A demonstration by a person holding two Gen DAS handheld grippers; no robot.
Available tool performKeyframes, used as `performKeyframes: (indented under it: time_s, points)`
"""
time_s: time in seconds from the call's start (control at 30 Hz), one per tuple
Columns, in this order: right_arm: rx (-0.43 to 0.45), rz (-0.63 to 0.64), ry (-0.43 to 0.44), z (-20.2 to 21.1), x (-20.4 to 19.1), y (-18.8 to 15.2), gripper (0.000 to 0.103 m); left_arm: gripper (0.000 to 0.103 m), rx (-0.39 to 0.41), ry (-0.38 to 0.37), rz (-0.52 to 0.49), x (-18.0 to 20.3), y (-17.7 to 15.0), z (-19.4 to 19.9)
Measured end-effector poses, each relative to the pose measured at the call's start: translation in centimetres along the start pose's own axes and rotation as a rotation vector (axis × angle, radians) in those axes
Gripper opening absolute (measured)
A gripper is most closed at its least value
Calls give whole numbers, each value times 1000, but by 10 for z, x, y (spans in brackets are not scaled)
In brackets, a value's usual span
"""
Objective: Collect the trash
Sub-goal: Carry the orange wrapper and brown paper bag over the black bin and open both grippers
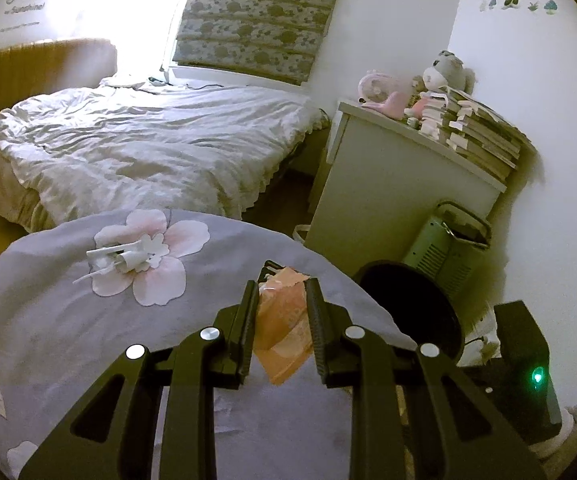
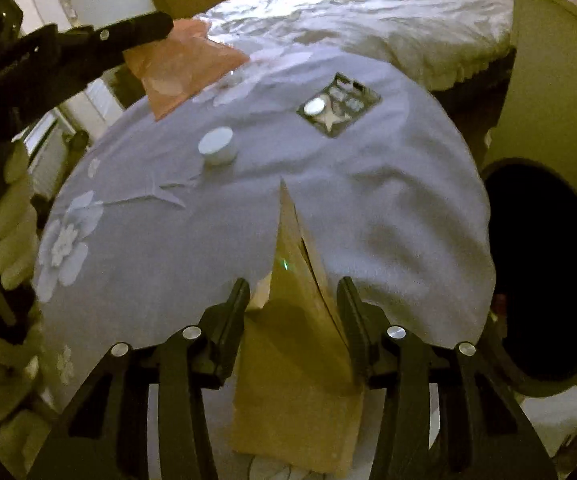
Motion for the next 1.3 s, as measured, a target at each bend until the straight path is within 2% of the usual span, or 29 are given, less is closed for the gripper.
performKeyframes:
  time_s: [0.13, 0.4, 0.6, 0.8, 0.97, 1.3]
  points:
    - [117, -41, 16, 21, 9, 24, 44, 24, 5, -7, -15, 9, 5, 2]
    - [411, -228, -76, 92, 77, 76, 44, 25, 8, -84, -84, 63, 21, -17]
    - [520, -328, -144, 127, 129, 90, 44, 25, 2, -160, -144, 116, 29, -49]
    - [537, -403, -190, 134, 182, 87, 44, 25, -26, -224, -157, 153, 28, -87]
    - [524, -465, -227, 129, 220, 68, 44, 25, -68, -251, -162, 173, 17, -121]
    - [481, -538, -264, 102, 266, 45, 44, 25, -133, -268, -186, 191, -7, -162]
Point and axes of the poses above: each gripper's, at about its wrist camera, not at the fingertips, and z roughly against the way its jaws point, x to its right, y to its top, the point moved 5 cm from there along -z, roughly the way its jaws point, and after that the axes turned 11 degrees about x, right-handed, at the moved point
